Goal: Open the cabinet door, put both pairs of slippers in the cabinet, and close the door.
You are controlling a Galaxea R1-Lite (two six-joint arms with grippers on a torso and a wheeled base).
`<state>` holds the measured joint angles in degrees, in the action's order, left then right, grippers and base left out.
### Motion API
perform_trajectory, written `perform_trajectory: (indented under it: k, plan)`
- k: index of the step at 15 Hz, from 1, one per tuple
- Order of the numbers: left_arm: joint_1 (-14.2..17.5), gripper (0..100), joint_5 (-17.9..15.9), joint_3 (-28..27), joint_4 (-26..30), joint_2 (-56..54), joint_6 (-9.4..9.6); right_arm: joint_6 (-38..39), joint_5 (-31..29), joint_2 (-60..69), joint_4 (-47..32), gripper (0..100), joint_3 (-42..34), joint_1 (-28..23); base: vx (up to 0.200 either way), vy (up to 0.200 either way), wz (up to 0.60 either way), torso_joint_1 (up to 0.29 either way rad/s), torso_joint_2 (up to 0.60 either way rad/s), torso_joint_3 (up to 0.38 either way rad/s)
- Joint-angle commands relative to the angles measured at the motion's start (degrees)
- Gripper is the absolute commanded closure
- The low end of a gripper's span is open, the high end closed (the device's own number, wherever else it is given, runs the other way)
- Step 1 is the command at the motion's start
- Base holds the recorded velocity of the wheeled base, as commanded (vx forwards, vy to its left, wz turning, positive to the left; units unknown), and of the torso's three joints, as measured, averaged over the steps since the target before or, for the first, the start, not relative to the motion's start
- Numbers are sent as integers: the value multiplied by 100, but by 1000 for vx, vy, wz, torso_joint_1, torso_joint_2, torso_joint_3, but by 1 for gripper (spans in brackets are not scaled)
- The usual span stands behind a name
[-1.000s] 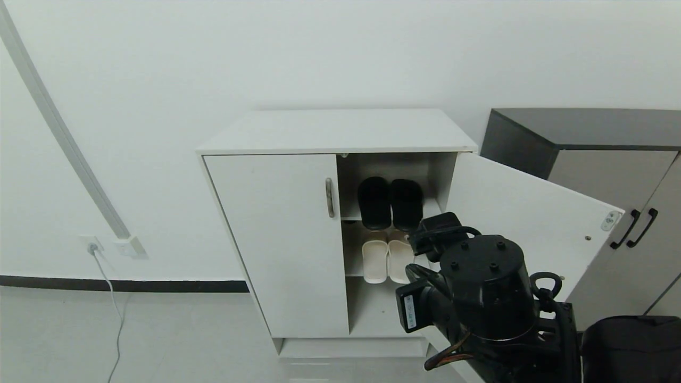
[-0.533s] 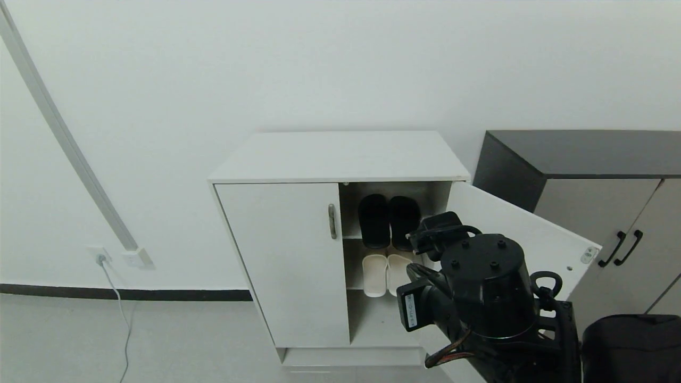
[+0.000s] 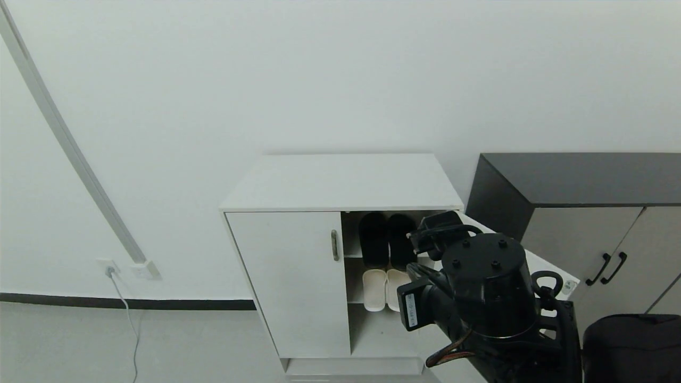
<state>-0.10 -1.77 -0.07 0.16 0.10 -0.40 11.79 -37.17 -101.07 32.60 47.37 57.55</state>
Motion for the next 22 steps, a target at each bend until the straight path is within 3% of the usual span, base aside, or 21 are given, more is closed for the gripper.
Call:
perform_trajectory:
  k: [1,6,12,18,22]
  plan:
    - [1,100,1,-1,2,-1,-4,-1,-1,17,1,100,0,-7,0,0,0,256,-603,-339]
    - [1,100,-8,7,2,-1,5,-80,26,35,98,100,-35,-60,0,0,0,220,-492,-273]
    - [1,100,1,-1,2,-1,5,-203,34,35,159,100,-149,-69,0,0,0,18,-37,-19]
    - [1,100,-8,-1,2,-1,5,-203,52,35,177,100,-141,-104,0,0,-600,4,2,1]
    - [1,100,1,7,2,-1,5,-309,113,26,405,100,-211,-183,0,0,0,0,0,0]
